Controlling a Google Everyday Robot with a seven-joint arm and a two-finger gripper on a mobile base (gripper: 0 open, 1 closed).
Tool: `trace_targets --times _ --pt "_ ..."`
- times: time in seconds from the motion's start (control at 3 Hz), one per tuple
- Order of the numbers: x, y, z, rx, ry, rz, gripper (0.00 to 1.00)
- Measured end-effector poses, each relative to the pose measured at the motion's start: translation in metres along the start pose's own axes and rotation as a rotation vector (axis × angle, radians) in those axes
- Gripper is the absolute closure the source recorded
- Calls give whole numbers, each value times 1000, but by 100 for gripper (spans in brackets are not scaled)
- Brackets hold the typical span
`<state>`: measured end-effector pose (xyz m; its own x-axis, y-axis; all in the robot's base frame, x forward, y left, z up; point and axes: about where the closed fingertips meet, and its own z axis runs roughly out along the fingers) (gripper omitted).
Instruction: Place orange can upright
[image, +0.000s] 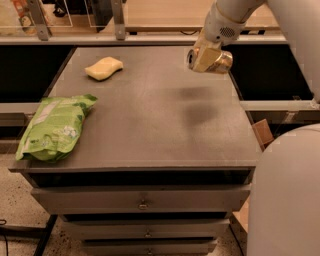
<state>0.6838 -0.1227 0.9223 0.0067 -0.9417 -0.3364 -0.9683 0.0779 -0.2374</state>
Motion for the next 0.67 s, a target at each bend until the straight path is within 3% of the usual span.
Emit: trace_targets --times 0.67 --pt "-7 -7 3 20 -29 20 100"
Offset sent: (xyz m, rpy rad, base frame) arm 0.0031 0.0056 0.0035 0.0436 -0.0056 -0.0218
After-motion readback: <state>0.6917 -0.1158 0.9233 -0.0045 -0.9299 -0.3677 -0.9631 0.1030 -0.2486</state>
